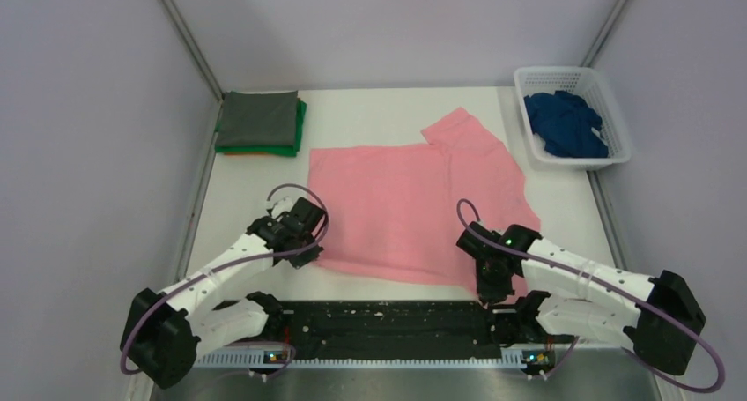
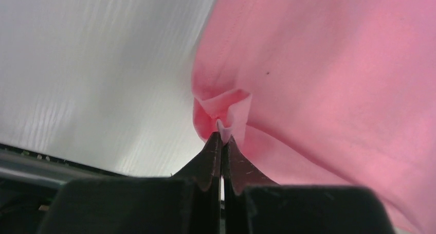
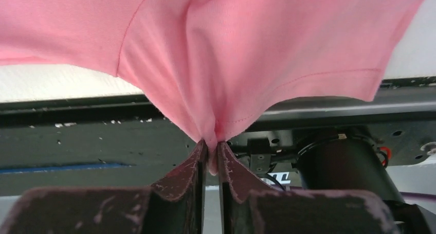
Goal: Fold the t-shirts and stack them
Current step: Flatten out the tshirt
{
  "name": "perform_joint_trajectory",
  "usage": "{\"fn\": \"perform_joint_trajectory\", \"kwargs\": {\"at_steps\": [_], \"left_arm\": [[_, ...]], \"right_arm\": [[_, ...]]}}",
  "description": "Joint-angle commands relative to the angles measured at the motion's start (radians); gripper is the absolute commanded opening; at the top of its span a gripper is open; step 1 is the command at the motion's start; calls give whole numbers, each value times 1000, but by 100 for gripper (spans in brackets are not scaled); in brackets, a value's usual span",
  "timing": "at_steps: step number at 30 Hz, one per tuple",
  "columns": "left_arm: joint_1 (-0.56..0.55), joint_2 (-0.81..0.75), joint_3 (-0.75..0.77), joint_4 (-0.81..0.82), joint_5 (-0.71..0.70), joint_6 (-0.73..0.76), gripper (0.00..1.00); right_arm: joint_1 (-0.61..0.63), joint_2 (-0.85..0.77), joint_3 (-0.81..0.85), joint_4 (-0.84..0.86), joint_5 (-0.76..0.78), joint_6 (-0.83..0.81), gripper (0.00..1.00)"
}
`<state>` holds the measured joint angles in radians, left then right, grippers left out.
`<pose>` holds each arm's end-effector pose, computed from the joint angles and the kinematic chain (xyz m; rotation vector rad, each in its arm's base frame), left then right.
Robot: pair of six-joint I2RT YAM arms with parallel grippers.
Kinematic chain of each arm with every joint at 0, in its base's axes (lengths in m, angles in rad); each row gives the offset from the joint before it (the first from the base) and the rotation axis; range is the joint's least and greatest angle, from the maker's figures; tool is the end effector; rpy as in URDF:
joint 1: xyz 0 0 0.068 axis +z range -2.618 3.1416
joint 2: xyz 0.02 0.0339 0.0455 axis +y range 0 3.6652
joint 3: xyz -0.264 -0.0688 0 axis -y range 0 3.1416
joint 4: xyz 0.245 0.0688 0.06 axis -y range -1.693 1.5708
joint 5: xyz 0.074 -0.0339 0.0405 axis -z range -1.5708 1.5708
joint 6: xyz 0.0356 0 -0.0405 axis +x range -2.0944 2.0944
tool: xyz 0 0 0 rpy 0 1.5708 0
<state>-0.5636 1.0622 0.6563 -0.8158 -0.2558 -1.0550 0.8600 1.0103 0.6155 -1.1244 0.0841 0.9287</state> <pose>0.1547 -0.0871 0.2006 -0.7204 2.6196 -0.1057 0.0900 0.1000 0.1889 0.1078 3.0418 -0.0189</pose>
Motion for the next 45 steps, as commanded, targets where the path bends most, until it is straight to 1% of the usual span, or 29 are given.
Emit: {"fn": "perform_joint_trajectory", "kwargs": {"at_steps": [1, 2, 3, 5, 6, 7, 8, 10, 12, 13, 14, 15, 16, 17, 18, 19, 22, 23, 26, 27, 29, 30, 32, 33, 35, 38, 41, 44, 45], "left_arm": [[-32, -59, -78, -113, 1, -138, 0], [-43, -69, -93, -124, 15, -162, 0], [-56, -81, -104, -138, 26, -187, 0], [-92, -110, -109, -168, 43, -226, 3], [-119, -125, -103, -190, 49, -246, 6], [-142, -138, -98, -208, 55, -259, 12], [-162, -148, -89, -220, 63, -271, 15], [-197, -156, -79, -261, 81, -297, 16], [-230, -152, -79, -301, 85, -321, 21], [-247, -150, -80, -307, 94, -324, 27], [-264, -148, -80, -313, 111, -335, 36], [-288, -142, -80, -324, 132, -343, 50], [-311, -136, -77, -341, 139, -355, 60], [-331, -132, -71, -363, 139, -368, 66], [-348, -130, -61, -374, 141, -370, 73], [-358, -129, -52, -386, 145, -363, 78], [-364, -136, 10, -432, 109, -344, 87], [-364, -141, 41, -446, 75, -341, 97], [-364, -150, 123, -423, -41, -293, 99], [-364, -149, 139, -369, -81, -262, 99], [-347, -132, 168, -195, -145, -139, 99], [-324, -112, 192, -120, -157, -84, 99], [-250, -57, 236, 19, -127, 47, 99], [-198, -25, 252, 72, -115, 86, 99], [-77, 50, 269, 190, -11, 192, 99], [61, 213, 343, 275, 44, 295, 99], [122, 412, 492, 263, 37, 350, 99], [162, 618, 615, 255, -40, 371, 99], [178, 672, 659, 228, -50, 358, 99]], "right_arm": [[29, 6, -31, -47, -101, 8, 15], [29, 5, -32, -45, -105, 5, 22], [30, 2, -30, -46, -105, 1, 27], [30, -2, -20, -46, -94, -10, 30], [30, -7, -12, -46, -88, -14, 37], [30, -10, -2, -46, -67, -16, 41], [29, -13, 10, -44, -54, -21, 42], [30, -24, 39, -30, -42, -41, 44], [29, -43, 73, -13, -11, -65, 53], [30, -57, 93, -2, 8, -78, 58], [30, -69, 114, 8, 30, -92, 66], [29, -80, 134, 16, 61, -100, 77], [29, -91, 155, 22, 93, -104, 86], [29, -106, 170, 28, 131, -105, 93], [29, -114, 180, 35, 169, -104, 97], [29, -120, 189, 45, 201, -103, 99], [27, -130, 200, 96, 289, -94, 99], [28, -131, 198, 122, 310, -90, 99], [25, -115, 200, 239, 379, -98, 99], [14, -105, 202, 286, 396, -116, 99], [-26, -77, 203, 392, 405, -174, 99], [-61, -61, 208, 438, 385, -198, 99], [-135, -26, 220, 523, 324, -250, 99], [-174, -10, 223, 562, 295, -274, 99], [-256, 39, 241, 628, 213, -332, 99], [-349, 164, 303, 709, 174, -426, 99], [-431, 336, 391, 771, 145, -491, 99], [-511, 524, 520, 737, 103, -469, 97], [-523, 579, 555, 736, 89, -473, 97]]}}
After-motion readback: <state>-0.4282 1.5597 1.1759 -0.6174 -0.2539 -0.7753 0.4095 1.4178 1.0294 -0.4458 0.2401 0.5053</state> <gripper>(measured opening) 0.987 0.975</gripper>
